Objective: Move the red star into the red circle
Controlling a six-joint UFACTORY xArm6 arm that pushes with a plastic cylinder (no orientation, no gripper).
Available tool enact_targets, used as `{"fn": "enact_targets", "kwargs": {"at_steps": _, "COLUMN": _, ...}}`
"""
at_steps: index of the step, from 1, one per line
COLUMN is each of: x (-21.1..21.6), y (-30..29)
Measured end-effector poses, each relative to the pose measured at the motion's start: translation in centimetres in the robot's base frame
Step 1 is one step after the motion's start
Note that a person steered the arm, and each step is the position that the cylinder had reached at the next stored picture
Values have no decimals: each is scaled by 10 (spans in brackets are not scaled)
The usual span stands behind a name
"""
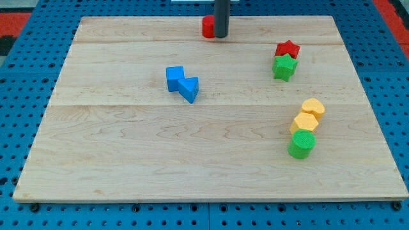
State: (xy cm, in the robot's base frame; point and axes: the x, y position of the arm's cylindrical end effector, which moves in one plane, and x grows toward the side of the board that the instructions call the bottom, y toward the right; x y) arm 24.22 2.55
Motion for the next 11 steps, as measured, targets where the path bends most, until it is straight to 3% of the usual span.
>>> {"fn": "enact_targets", "kwargs": {"at_steps": 2, "x": 3, "y": 214}}
{"fn": "enact_targets", "kwargs": {"at_steps": 3, "x": 66, "y": 256}}
{"fn": "enact_targets", "kwargs": {"at_steps": 4, "x": 82, "y": 164}}
{"fn": "enact_targets", "kwargs": {"at_steps": 5, "x": 63, "y": 74}}
{"fn": "enact_targets", "kwargs": {"at_steps": 6, "x": 62, "y": 31}}
{"fn": "enact_targets", "kwargs": {"at_steps": 7, "x": 34, "y": -8}}
{"fn": "enact_targets", "kwargs": {"at_steps": 8, "x": 82, "y": -8}}
{"fn": "enact_targets", "kwargs": {"at_steps": 9, "x": 72, "y": 34}}
{"fn": "enact_targets", "kwargs": {"at_steps": 11, "x": 58, "y": 35}}
